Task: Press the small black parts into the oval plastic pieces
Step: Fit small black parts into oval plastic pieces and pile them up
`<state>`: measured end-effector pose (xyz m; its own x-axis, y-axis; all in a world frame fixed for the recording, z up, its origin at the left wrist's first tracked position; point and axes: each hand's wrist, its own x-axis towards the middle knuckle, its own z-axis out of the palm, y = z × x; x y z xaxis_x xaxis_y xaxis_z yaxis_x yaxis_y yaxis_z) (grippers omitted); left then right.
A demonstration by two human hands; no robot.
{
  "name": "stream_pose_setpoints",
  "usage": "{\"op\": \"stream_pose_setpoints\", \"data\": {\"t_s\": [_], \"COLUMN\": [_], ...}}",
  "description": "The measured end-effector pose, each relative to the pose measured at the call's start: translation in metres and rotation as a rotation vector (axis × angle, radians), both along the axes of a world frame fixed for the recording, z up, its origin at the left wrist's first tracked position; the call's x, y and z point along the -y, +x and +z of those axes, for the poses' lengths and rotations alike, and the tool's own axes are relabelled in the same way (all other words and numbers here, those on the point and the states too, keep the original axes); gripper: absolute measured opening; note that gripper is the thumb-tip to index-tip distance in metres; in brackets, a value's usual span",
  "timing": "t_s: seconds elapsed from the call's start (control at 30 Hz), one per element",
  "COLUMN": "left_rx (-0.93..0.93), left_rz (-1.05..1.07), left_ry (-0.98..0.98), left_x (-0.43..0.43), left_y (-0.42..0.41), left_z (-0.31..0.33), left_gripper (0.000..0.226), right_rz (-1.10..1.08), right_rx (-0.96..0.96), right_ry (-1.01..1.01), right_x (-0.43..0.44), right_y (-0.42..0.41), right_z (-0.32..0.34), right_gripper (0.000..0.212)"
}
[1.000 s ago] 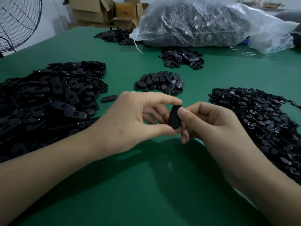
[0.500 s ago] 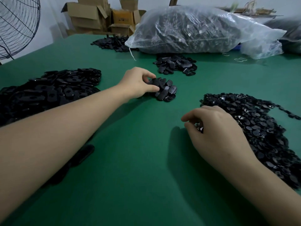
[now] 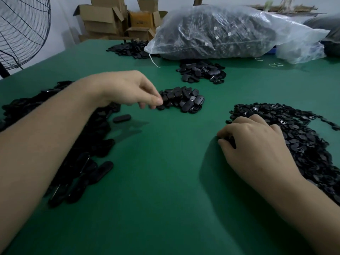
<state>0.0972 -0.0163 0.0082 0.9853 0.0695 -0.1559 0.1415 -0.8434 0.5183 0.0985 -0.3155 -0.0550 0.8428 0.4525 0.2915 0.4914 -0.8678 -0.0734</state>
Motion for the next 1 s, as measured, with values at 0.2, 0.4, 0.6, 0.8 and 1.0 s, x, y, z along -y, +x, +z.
{"op": "stream_pose_setpoints", "data": {"t_s": [0.2,0.4,0.6,0.8,1.0], "left_rx": [-0.403,-0.503,-0.528,-0.463,-0.207], "left_rz": [-0.101,0.007,-0.011,-0.026,-0.151], "left_ry": [0.493,0.711,0.727,0.746,0.519], "left_x": [0.0,0.011,0.016,0.014,0.015], "left_y": [-0.039,-0.058,-0.058,-0.057,-0.056], "left_z": [0.013,0.012,0.007,0.01,0.021], "left_gripper": [0.011,0.033,0.031,0.03,0.025], "right_rz": [0.017,0.074,0.088,0.123,0.136], "right_rx": [-0.012,-0.008,0.008,-0.034,-0.041], "right_ry": [0.04,0.096,0.094,0.119,0.139], "right_x": [0.003,0.005,0.003,0.004,0.001], "right_y": [0.005,0.008,0.009,0.008,0.004], "right_z": [0.001,-0.001,-0.003,0.001,0.003], "right_gripper": [0.019,0.018,0.012,0.002,0.006]}}
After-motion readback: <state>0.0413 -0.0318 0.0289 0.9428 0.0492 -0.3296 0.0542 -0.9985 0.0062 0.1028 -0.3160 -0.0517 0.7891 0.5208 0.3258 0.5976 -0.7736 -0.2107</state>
